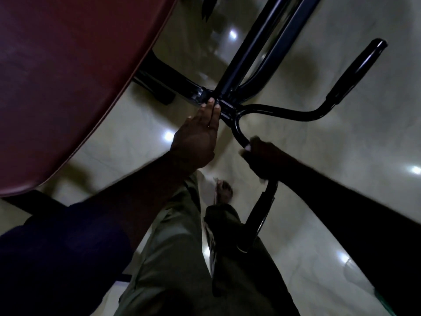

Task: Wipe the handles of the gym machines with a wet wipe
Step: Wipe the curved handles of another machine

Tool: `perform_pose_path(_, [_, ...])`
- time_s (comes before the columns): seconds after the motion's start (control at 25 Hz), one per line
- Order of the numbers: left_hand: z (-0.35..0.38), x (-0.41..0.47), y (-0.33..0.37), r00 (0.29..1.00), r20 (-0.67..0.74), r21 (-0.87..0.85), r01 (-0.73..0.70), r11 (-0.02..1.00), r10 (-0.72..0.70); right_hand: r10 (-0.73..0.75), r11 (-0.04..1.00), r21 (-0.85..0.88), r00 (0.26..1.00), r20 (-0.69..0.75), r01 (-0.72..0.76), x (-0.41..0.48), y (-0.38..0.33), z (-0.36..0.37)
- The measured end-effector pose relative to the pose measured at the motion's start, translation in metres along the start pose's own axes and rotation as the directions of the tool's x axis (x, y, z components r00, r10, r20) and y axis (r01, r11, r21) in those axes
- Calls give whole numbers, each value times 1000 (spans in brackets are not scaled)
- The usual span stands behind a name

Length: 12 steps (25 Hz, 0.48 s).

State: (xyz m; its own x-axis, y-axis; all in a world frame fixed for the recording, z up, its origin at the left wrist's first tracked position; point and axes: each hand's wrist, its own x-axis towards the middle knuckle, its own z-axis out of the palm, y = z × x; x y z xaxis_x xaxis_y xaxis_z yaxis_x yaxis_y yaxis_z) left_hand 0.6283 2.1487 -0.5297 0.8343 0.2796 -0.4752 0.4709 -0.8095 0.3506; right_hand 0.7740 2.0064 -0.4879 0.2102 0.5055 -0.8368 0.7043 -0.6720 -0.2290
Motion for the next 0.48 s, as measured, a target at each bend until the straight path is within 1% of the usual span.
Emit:
perform_pose_path(0.04, [3,1,1,1000,-9,38,1,999,0,9,996,91,998,-56,-4,19,-11,-3])
perform_pose_path(0.08, [5,1,2,1000,-26,86,0,996,2,-11,975,220,996,-87,30,36,-21,-8])
perform_pose_path(0.12, [7,1,3,999,-45,118,-1,993,6,-11,925,379,998,-65,35,46,-25,-16])
perform_pose_path(0.16, [7,1,5,999,-44,134,-3,991,9,-14,868,495,999,-29,26,49,-18,-14])
perform_pose_path(0.24, [4,0,8,1000,-1,149,3,989,-3,-9,811,585,999,42,-17,15,7,-1])
perform_pose_path(0.32, [-1,1,11,1000,14,154,16,988,-18,6,710,699,993,116,-86,-36,33,17])
perform_pose_path(0.36, [-3,1,13,999,26,158,19,987,-24,8,697,709,990,140,-106,-47,39,25])
perform_pose_path(0.4, [-3,2,13,999,39,165,21,986,-28,2,733,676,994,109,-75,-42,42,28])
perform_pose_path(0.44, [0,4,12,999,34,174,15,985,-21,14,801,597,998,60,-47,-26,36,22])
perform_pose_path(0.48, [2,6,11,999,35,178,4,984,-11,-5,849,528,1000,28,-11,-2,25,14])
